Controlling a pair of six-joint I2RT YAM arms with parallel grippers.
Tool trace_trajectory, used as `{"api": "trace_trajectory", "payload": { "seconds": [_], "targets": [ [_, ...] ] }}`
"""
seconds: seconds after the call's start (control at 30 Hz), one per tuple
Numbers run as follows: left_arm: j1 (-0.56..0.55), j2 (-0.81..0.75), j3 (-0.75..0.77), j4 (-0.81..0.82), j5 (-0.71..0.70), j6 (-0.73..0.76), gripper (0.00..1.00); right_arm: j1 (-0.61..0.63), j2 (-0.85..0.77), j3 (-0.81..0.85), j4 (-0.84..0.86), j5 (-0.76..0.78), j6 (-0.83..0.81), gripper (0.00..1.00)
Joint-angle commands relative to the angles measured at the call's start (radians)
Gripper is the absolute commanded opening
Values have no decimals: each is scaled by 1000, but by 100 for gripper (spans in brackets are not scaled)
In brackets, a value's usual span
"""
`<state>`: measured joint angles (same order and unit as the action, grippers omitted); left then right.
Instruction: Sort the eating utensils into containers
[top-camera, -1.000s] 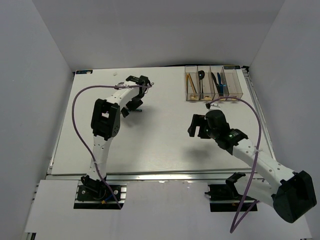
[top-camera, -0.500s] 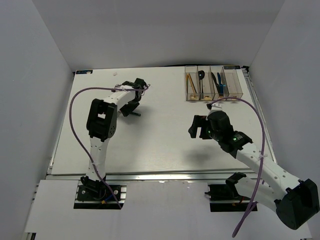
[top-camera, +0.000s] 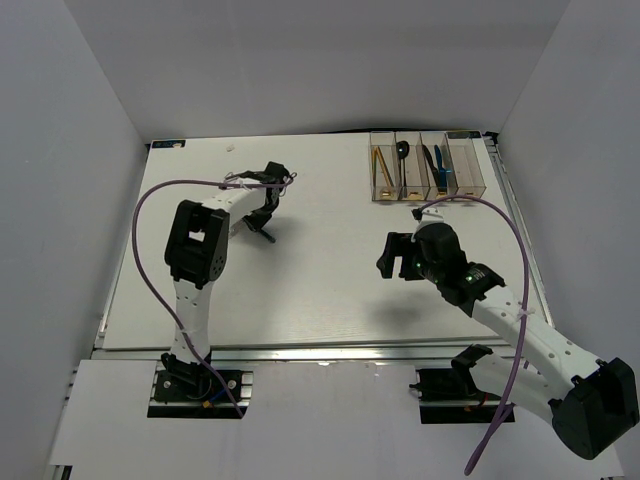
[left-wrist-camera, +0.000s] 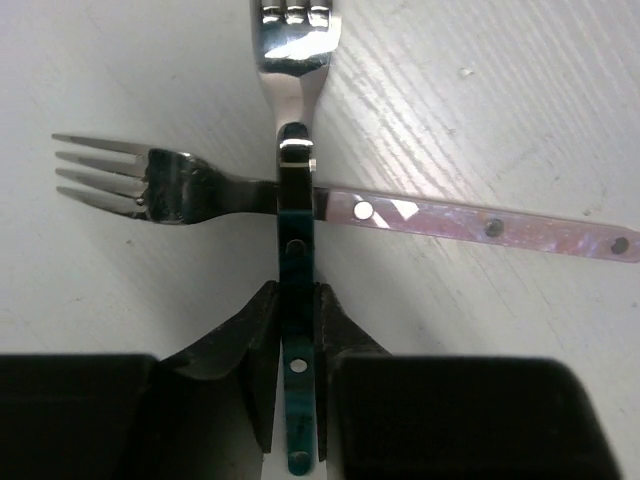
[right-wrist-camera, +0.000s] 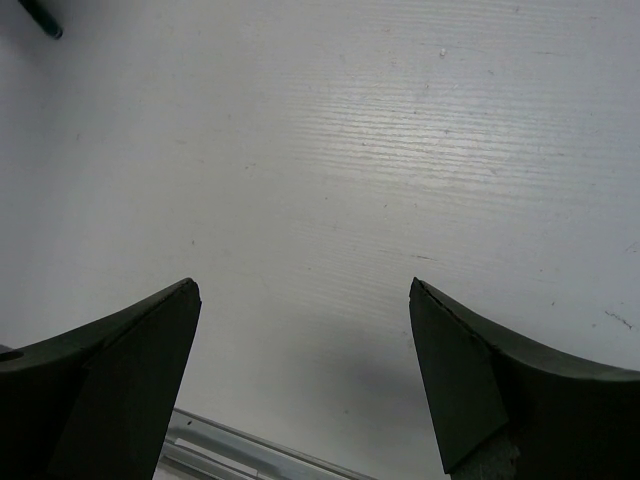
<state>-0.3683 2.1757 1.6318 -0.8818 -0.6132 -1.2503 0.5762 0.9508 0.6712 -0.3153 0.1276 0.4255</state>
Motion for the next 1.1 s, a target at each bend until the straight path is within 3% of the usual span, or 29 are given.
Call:
{"api": "trace_trajectory", "payload": {
  "seconds": [0.0, 0.07, 0.23, 0.5, 0.57, 0.73, 0.87, 1.07],
  "targets": [
    [8, -51, -50, -20, -19, -92, 23, 2, -4, -4, 5, -8, -14, 89],
    [8, -80, -70, -11, -22, -74, 13, 1, -4, -4, 4, -9, -14, 89],
    [6, -146, -89, 64, -34, 20, 0, 2, -6, -7, 8, -23, -14, 89],
    [-49, -367, -162, 308, 18, 354, 0, 2, -35, -73, 226, -284, -16, 89],
    [-66, -445, -191, 383, 78, 440, 0, 1, -47, -74, 258, -296, 25, 89],
    [-101, -621, -413, 602, 465, 563, 0, 1, -81, -58, 370, -309, 143, 89],
    [-237, -782, -524, 737, 604, 664, 0, -3, -115, -55, 438, -272, 248, 89],
    [-383, -872, -654, 849, 734, 706, 0, -3, -116, -38, 516, -201, 343, 89]
  ]
}}
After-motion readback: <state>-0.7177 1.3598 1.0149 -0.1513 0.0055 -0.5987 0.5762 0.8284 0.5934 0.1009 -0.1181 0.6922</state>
